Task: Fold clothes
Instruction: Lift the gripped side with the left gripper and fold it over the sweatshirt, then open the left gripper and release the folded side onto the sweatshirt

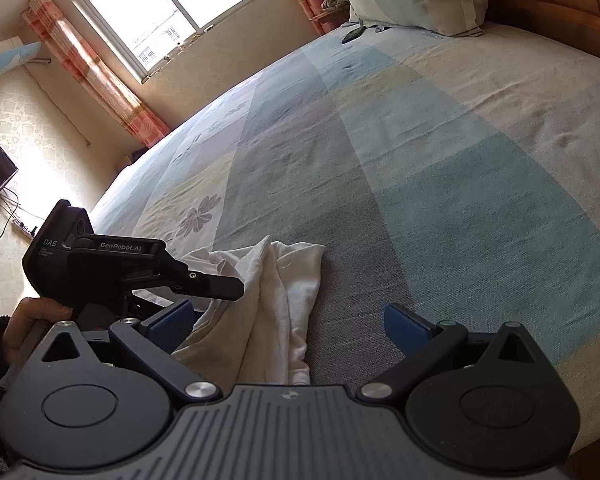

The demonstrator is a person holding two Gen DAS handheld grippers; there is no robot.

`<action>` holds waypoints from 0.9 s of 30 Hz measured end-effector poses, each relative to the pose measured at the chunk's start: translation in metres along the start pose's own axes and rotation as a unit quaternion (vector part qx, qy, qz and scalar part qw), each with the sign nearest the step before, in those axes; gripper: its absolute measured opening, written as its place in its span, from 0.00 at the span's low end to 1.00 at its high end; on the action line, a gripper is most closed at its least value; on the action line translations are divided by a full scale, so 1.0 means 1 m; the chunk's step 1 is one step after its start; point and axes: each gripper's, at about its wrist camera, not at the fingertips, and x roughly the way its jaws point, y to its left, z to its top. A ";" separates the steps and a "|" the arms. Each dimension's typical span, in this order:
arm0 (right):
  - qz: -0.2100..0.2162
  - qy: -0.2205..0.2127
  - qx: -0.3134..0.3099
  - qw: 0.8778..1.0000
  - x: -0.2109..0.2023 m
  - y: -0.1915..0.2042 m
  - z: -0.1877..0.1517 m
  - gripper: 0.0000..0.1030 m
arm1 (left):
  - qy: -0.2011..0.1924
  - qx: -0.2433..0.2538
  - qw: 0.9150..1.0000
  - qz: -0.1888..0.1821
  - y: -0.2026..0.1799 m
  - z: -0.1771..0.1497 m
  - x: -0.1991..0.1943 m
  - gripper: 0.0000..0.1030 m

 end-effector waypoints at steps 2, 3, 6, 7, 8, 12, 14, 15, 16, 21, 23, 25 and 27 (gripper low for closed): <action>-0.002 0.001 0.002 1.000 0.001 0.000 -0.002 1.00 | 0.000 0.003 1.000 -0.006 -0.003 0.000 -0.001 0.64; -0.002 0.001 0.002 1.000 0.001 0.001 -0.002 1.00 | -0.003 0.010 1.000 -0.006 -0.004 -0.001 -0.004 0.64; -0.004 0.003 0.001 1.000 0.000 0.004 -0.004 1.00 | -0.015 0.033 0.999 -0.003 -0.009 -0.004 -0.011 0.65; -0.005 0.004 -0.001 1.000 -0.001 0.004 -0.005 1.00 | -0.021 0.046 0.999 -0.001 -0.011 -0.005 -0.015 0.65; -0.005 0.004 -0.001 1.000 -0.001 0.005 -0.006 1.00 | -0.029 0.060 0.998 0.003 -0.013 -0.007 -0.020 0.65; -0.005 0.008 0.004 1.000 -0.004 0.005 -0.011 1.00 | -0.059 0.123 0.990 0.043 -0.017 -0.016 -0.039 0.69; -0.006 0.009 0.006 1.000 -0.005 0.006 -0.014 1.00 | -0.064 0.151 0.984 0.063 -0.015 -0.023 -0.048 0.69; -0.007 0.009 0.006 1.000 -0.005 0.007 -0.016 1.00 | -0.065 0.165 0.982 0.072 -0.014 -0.027 -0.051 0.69; -0.008 0.009 0.006 1.000 -0.006 0.009 -0.018 1.00 | -0.062 0.179 0.979 0.080 -0.012 -0.031 -0.054 0.69; -0.001 0.009 0.001 1.000 -0.007 0.026 -0.026 1.00 | -0.066 0.205 0.970 0.112 0.003 -0.050 -0.071 0.69; 0.011 0.013 -0.015 1.000 -0.008 0.038 -0.030 1.00 | -0.081 0.195 0.971 0.113 0.013 -0.054 -0.083 0.69; 0.033 0.018 -0.040 0.999 -0.008 0.055 -0.034 1.00 | -0.096 0.185 0.971 0.116 0.022 -0.056 -0.095 0.71; 0.056 0.033 -0.057 0.996 -0.002 0.074 -0.039 1.00 | -0.109 0.188 0.965 0.144 0.028 -0.059 -0.105 0.73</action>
